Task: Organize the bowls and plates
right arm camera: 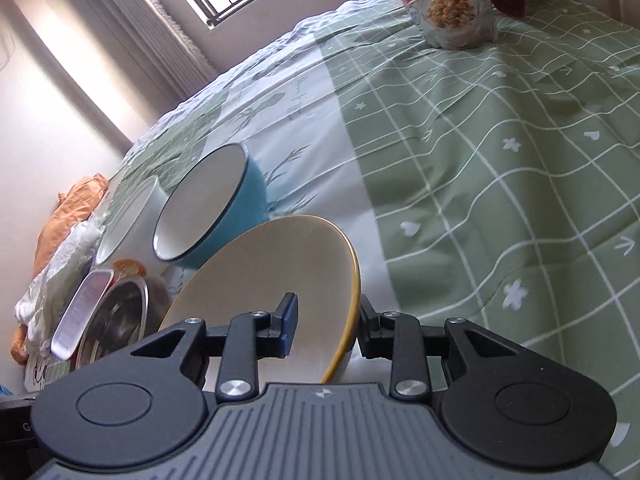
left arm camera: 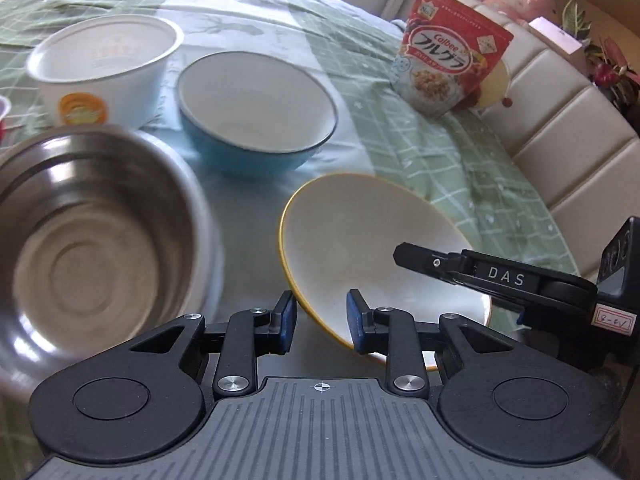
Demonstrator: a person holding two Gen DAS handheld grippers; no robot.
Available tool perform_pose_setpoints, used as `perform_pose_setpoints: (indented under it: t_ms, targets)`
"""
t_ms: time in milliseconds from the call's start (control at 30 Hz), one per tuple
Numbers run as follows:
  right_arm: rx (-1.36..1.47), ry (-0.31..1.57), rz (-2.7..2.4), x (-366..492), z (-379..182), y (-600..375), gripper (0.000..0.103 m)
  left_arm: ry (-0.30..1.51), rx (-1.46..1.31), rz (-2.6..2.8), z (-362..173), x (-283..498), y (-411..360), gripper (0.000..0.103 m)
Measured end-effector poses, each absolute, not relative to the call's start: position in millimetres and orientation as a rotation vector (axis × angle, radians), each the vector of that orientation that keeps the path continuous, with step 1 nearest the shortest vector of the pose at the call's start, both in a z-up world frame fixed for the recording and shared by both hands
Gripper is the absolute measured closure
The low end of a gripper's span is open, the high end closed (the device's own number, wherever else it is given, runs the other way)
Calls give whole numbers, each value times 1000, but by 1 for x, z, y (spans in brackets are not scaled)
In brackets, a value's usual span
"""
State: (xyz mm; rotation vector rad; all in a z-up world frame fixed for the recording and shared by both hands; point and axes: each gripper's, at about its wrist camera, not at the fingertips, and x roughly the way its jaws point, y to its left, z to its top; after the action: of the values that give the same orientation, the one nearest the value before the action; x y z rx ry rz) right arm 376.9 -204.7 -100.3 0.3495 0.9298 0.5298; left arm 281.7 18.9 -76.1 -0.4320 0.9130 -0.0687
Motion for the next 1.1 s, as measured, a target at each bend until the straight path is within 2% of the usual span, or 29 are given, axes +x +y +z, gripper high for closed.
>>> perform_pose_setpoints:
  t_ms: [400,700,1100]
  targets:
    - [347,942,531,342,-105,-202,73,873,-491,-74,-69,263,42,74]
    - [222,925,500,329,-100,-195,73,880,-472,-73,-70,266,40,74]
    - [175,947,536,317,-107,-182,72,898,-486,-49,-76,262,50,81]
